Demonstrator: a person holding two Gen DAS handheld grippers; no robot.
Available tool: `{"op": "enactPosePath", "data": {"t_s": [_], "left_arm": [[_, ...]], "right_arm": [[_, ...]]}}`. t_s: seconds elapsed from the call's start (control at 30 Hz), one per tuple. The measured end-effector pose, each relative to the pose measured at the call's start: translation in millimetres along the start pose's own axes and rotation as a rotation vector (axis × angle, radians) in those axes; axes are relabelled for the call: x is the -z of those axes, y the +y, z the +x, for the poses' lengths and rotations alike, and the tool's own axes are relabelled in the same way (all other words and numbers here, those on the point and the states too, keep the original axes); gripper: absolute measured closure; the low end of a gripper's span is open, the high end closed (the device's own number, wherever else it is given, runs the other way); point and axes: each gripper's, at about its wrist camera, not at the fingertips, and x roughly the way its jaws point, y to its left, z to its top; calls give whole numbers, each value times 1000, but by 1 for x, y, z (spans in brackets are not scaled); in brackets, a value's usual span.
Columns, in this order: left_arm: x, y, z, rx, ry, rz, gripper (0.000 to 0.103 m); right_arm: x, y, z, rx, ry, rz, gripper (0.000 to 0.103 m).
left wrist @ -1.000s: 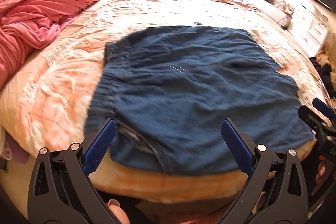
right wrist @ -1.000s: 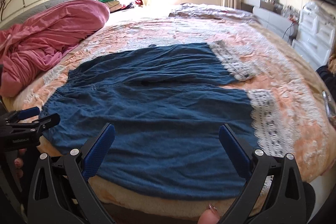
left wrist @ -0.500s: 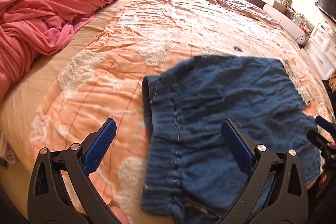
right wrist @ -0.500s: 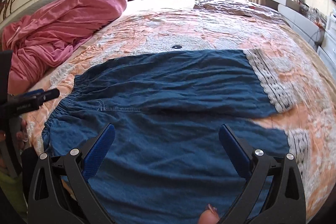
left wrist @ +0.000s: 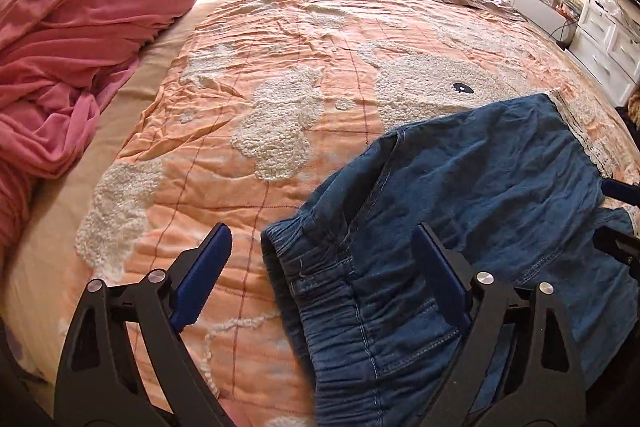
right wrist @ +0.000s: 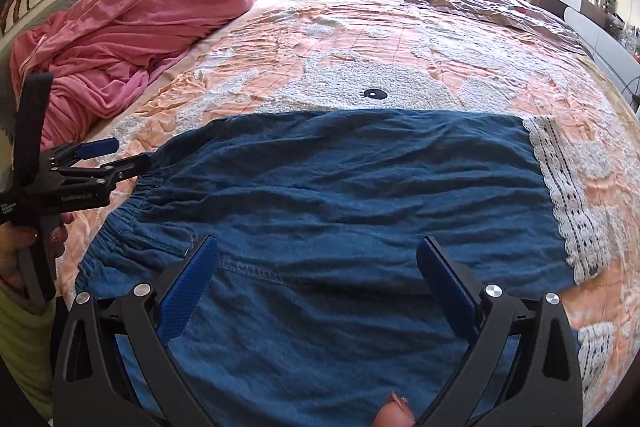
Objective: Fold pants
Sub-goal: 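Move the left tool to the elastic waistband and grasp it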
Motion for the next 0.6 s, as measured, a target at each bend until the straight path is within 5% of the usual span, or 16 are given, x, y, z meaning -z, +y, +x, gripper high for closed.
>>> {"op": "enactPosePath", "data": {"t_s": [0.3,0.4,0.6], "left_arm": [[-3,14,38,74,29,-26,49],[-3,16,40,18,11,0,70],[-1,15,35,24,-20,38,83]], "right_arm": [[-29,8,28,16,17,-136,4],[-42,10,39,18,21,-186,4],[-70,16,72,-14,45,-286,4]]}}
